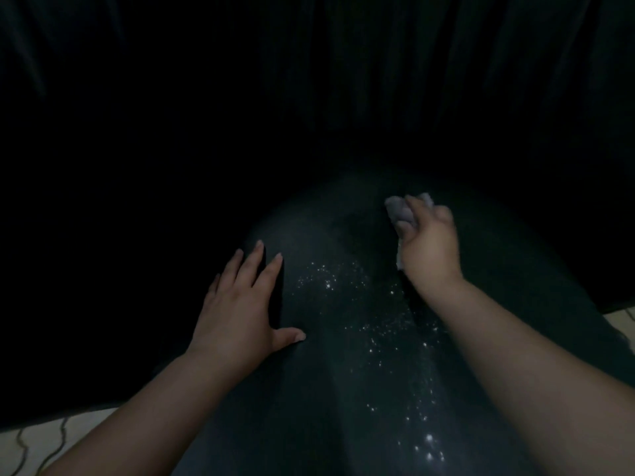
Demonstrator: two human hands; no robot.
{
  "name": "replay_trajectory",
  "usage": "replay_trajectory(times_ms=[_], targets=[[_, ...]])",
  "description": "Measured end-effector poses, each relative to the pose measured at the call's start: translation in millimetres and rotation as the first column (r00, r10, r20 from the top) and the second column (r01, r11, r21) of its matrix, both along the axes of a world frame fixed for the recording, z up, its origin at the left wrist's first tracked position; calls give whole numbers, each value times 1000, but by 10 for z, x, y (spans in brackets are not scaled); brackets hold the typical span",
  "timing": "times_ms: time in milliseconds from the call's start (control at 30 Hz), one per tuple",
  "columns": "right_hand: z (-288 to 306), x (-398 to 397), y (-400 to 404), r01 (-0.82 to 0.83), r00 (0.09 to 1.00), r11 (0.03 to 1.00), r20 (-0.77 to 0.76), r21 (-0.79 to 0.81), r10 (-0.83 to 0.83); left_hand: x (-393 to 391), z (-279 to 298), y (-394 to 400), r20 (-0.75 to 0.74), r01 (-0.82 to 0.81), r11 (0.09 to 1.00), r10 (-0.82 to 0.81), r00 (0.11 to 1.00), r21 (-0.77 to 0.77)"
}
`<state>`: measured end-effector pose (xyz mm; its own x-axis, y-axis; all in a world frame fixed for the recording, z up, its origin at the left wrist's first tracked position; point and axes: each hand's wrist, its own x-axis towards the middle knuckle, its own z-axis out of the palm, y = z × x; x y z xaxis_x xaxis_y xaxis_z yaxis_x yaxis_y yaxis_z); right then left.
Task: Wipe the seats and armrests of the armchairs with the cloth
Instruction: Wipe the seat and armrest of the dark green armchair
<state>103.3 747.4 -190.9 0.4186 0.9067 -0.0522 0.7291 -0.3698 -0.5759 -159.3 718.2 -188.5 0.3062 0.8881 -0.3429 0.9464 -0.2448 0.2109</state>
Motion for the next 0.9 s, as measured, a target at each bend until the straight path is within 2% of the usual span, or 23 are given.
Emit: replay_trajectory(times_ms=[100,167,200,333,400,500,533,567,667,700,800,900], targets=[[-44,-555,-165,-236,960,970,-142,54,242,1,-6,-4,21,-13,1000,13,1000,-12],[-42,-757,-238,-392,912,915,-93,91,400,-20,-3,-18,51,-34,999,35,998,-19],[-41,-709,-210,-387,916,917,-75,98,395,-40,-3,-30,63,-45,999,47,997,-21],[-58,-283,-130,-107,994,993,-18,42,108,-106,-13,-97,83,-84,996,85,993,-25],[-36,-504,-205,-222,972,975,-77,16,223,-97,-19,-115,85,-95,995,97,992,-23],[-53,-898,-380,-496,859,867,-114,47,498,-79,-19,-152,78,-117,993,117,990,-5],[-43,-878,-385,-522,845,851,-100,52,525,-89,-17,-175,84,-126,992,125,989,5],[-45,-790,-355,-480,870,875,-93,55,483,-107,-15,-206,90,-133,991,132,987,13],[-61,-478,-282,-209,975,977,-74,38,211,-182,-22,-316,100,-150,988,146,984,31],[-61,-520,-301,-207,976,977,-64,43,210,-195,-23,-350,101,-157,987,153,983,37],[-73,-969,-496,-466,883,884,-37,40,468,-189,-18,-429,94,-174,983,168,981,59],[-40,-1072,-595,-562,821,826,-97,36,563,-158,-3,-509,84,-166,984,161,983,57]])
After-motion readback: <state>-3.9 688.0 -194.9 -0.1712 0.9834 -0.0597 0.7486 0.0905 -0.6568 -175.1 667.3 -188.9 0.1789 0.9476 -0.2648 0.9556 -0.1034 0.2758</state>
